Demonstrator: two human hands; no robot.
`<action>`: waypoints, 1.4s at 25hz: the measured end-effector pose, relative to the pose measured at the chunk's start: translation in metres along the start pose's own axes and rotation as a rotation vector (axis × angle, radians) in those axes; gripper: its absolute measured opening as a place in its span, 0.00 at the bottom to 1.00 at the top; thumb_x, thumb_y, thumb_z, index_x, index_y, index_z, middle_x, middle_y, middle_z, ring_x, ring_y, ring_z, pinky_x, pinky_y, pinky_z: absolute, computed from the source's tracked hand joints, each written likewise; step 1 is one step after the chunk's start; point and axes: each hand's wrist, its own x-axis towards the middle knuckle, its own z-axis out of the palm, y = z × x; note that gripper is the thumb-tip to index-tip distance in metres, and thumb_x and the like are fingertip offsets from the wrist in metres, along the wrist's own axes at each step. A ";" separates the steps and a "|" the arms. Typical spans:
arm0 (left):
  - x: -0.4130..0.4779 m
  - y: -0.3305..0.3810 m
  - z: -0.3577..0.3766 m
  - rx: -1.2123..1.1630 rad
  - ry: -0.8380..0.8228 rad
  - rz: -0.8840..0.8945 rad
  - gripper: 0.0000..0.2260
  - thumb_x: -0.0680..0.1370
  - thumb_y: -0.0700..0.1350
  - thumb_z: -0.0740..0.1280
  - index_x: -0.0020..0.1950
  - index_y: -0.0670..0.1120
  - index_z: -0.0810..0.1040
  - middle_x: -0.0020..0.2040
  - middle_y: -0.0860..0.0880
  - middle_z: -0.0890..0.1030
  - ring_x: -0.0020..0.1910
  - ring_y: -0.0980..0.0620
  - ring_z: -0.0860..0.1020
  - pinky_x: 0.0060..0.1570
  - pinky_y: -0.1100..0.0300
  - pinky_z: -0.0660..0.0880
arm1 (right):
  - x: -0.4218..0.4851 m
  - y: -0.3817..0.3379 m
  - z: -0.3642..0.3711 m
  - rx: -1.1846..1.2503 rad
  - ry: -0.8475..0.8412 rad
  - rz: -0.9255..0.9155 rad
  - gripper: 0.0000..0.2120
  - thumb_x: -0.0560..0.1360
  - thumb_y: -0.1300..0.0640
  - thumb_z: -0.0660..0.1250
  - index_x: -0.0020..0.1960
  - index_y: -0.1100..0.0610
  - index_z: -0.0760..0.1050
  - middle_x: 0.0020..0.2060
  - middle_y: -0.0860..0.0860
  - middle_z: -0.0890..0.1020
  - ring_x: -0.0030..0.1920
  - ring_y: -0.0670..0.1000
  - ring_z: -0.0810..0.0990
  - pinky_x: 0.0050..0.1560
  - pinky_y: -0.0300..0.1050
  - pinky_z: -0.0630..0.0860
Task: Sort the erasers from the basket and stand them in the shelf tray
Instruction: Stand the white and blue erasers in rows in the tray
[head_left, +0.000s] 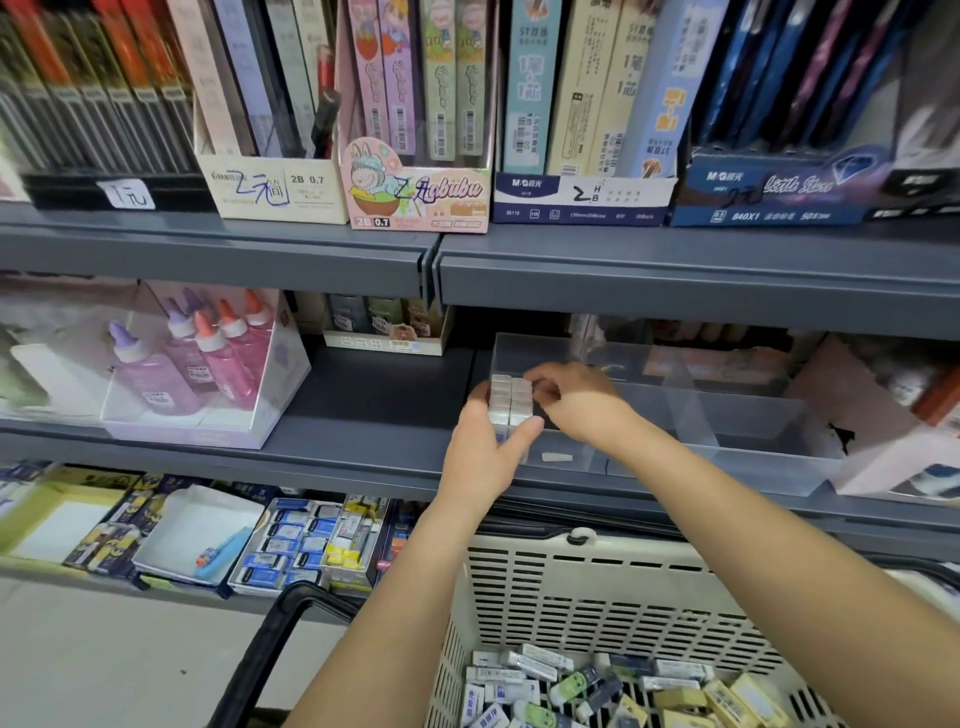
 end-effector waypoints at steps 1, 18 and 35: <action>0.001 0.000 -0.001 0.000 -0.014 -0.006 0.22 0.74 0.53 0.69 0.64 0.54 0.65 0.52 0.63 0.71 0.51 0.62 0.70 0.45 0.73 0.65 | 0.000 0.001 -0.002 0.033 -0.011 0.013 0.16 0.78 0.59 0.59 0.65 0.52 0.71 0.56 0.51 0.80 0.54 0.53 0.78 0.49 0.37 0.70; -0.159 0.009 -0.008 0.242 -0.275 -0.127 0.26 0.75 0.52 0.68 0.70 0.50 0.64 0.65 0.53 0.71 0.62 0.56 0.71 0.62 0.56 0.71 | -0.171 0.058 0.042 0.382 -0.136 -0.147 0.07 0.72 0.54 0.69 0.44 0.41 0.76 0.39 0.39 0.81 0.41 0.37 0.80 0.46 0.32 0.77; -0.205 -0.005 -0.021 0.463 -0.537 -0.363 0.22 0.76 0.53 0.66 0.68 0.51 0.66 0.57 0.53 0.72 0.56 0.52 0.75 0.59 0.52 0.73 | -0.257 0.096 0.195 -0.338 -0.588 -0.453 0.14 0.73 0.56 0.63 0.59 0.56 0.72 0.53 0.53 0.77 0.54 0.54 0.75 0.48 0.47 0.73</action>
